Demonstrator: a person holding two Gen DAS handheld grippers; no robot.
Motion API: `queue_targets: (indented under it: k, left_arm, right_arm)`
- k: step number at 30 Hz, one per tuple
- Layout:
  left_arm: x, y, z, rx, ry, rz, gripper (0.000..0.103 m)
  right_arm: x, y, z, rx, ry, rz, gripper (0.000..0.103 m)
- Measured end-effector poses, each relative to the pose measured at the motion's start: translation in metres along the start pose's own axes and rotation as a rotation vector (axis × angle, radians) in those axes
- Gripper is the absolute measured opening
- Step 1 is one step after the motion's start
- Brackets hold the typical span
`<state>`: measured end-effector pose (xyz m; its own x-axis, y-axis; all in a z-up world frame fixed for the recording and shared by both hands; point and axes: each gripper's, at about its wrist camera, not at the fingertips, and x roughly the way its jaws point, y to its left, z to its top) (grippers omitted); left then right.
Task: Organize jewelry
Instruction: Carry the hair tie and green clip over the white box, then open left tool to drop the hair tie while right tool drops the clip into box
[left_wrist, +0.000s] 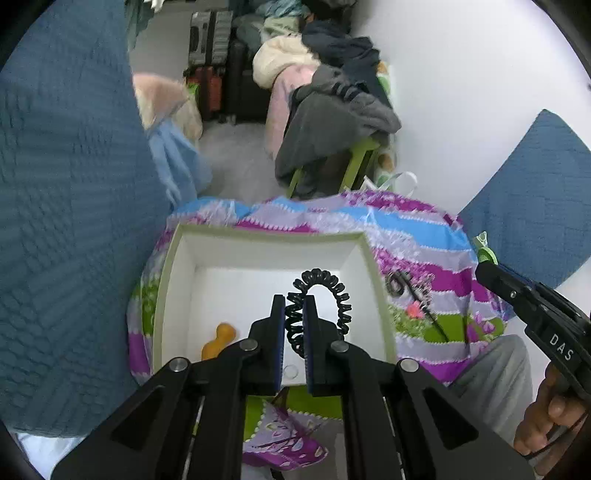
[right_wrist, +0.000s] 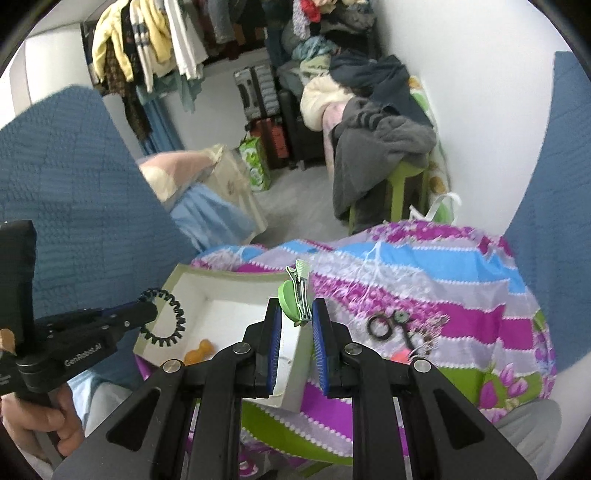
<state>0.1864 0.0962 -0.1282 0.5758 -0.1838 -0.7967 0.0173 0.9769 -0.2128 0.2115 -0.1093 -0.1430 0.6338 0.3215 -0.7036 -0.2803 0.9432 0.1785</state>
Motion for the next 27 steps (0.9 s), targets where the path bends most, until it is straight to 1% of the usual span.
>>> queue_targets:
  k: [5,17,24,26,27]
  left_arm:
    - [0.019,0.013,-0.014,-0.028,0.044,0.008,0.009]
    - [0.051,0.032,-0.026,-0.043,0.098,0.014,0.009]
    - [0.058,0.037,-0.03,-0.053,0.111,0.041,0.009]
    - [0.056,0.038,-0.031,-0.062,0.106,0.04,0.009]
    - [0.055,0.039,-0.03,-0.064,0.105,0.04,0.009]
  right_arm:
    - [0.023,0.011,-0.01,-0.018,0.049,0.013,0.015]
    - [0.071,0.033,-0.03,-0.054,0.155,0.038,0.015]
    - [0.08,0.034,-0.035,-0.06,0.186,0.052,0.016]
    - [0.079,0.033,-0.034,-0.062,0.187,0.053,0.019]
    - [0.077,0.032,-0.034,-0.062,0.184,0.058,0.029]
